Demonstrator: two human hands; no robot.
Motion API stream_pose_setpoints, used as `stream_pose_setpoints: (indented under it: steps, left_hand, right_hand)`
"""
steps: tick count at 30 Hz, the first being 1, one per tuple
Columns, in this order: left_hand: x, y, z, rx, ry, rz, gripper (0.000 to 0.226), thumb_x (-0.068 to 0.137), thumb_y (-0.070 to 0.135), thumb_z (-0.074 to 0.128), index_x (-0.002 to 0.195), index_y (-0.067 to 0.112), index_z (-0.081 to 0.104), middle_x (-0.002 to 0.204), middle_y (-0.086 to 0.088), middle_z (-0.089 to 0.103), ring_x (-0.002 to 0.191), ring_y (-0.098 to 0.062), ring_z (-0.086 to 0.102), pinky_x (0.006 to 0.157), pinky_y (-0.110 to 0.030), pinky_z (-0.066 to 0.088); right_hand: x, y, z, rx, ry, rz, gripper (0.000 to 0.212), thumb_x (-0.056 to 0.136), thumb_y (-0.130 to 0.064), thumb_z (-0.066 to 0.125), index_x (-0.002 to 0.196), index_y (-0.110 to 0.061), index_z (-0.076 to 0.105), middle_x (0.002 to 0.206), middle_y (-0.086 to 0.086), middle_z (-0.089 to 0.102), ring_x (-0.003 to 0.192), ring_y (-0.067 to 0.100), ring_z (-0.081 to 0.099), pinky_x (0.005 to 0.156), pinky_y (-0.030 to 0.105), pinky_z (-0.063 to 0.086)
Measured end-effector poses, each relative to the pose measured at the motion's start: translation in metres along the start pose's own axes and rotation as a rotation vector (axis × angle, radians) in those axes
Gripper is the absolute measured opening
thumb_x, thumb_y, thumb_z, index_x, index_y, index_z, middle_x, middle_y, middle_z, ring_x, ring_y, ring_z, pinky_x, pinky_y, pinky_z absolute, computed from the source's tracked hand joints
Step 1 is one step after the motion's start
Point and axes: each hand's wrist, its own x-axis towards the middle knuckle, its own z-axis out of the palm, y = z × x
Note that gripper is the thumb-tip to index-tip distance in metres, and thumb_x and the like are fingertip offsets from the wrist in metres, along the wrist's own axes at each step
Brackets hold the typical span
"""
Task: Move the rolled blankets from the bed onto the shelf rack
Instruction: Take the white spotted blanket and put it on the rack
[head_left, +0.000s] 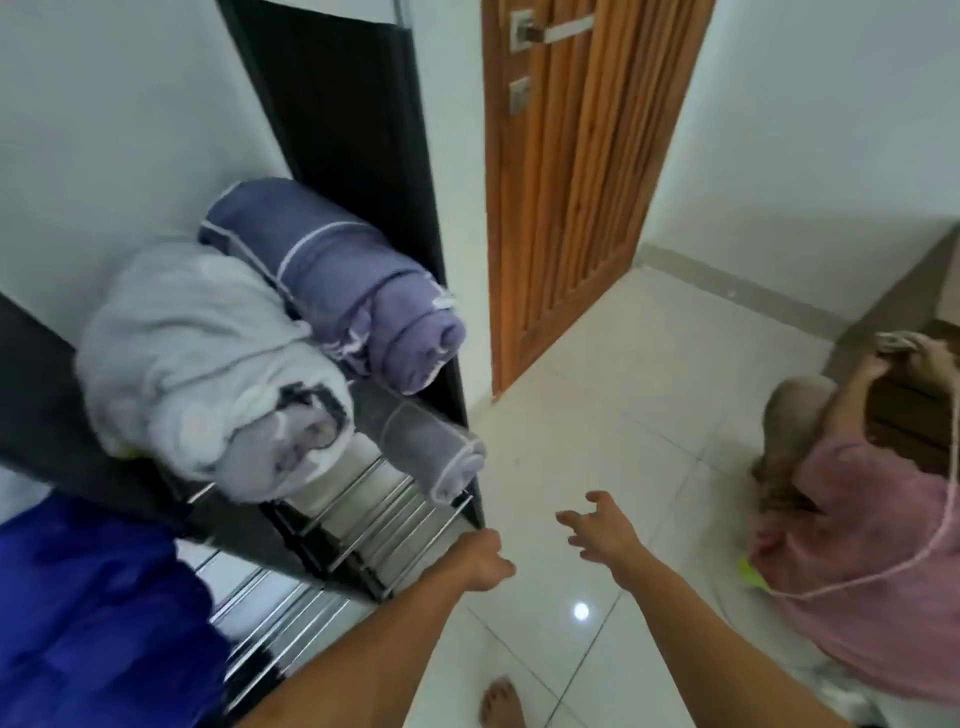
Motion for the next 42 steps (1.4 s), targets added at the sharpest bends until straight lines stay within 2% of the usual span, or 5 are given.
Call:
stream_pose_setpoints:
  steps: [10,15,21,30,42]
  left_hand:
    - [-0.042,0.184,0.188,0.51,-0.281,0.471,0.05,0.092,0.032,0.056,0.135,0.008,0.047,0.14,-0.012,0.049,0.127,-0.026,0.049,0.101,-0.027,0.04]
    - [-0.123,0.253,0.329,0.613,-0.367,0.749,0.022,0.085,0.018,0.06,0.064,0.018,0.054,0.073,-0.01,0.058,0.079,-0.027,0.063,0.065,-0.029,0.045]
    - [-0.268,0.31,0.496,0.464,-0.645,0.944,0.009,0.09,0.017,0.058,0.083,0.02,0.055,0.07,0.001,0.059,0.047,-0.007,0.056,0.041,-0.017,0.038]
    - [-0.402,0.362,0.654,0.754,-0.937,1.001,0.036,0.092,0.034,0.058,0.122,0.016,0.051,0.104,0.001,0.057,0.084,-0.014,0.06,0.065,-0.025,0.047]
    - [-0.403,0.429,0.788,0.902,-1.035,0.422,0.067,0.094,0.036,0.056,0.15,0.016,0.026,0.156,-0.017,0.023,0.14,-0.036,0.032,0.097,-0.064,0.045]
  right_hand:
    - [-0.17,0.245,-0.166,0.728,0.477,0.276,0.033,0.088,-0.019,0.062,0.117,-0.007,0.055,0.101,0.012,0.063,0.083,0.023,0.066,0.077,0.037,0.053]
    - [-0.306,0.367,-0.202,1.064,0.781,0.243,0.009,0.092,-0.017,0.057,0.086,-0.01,0.06,0.071,0.009,0.063,0.073,0.022,0.063,0.073,0.033,0.05]
    - [-0.459,0.495,-0.232,1.272,1.229,0.209,0.006,0.091,-0.007,0.057,0.087,-0.01,0.061,0.062,0.008,0.056,0.066,0.02,0.061,0.065,0.029,0.05]
    - [-0.579,0.611,-0.28,1.479,1.478,0.159,0.01,0.094,-0.014,0.055,0.098,-0.005,0.058,0.085,0.009,0.058,0.077,0.02,0.057,0.071,0.031,0.049]
    - [-0.593,0.737,-0.369,1.462,1.381,0.503,0.046,0.091,-0.022,0.062,0.125,0.008,0.053,0.097,0.024,0.06,0.106,0.038,0.059,0.098,0.048,0.047]
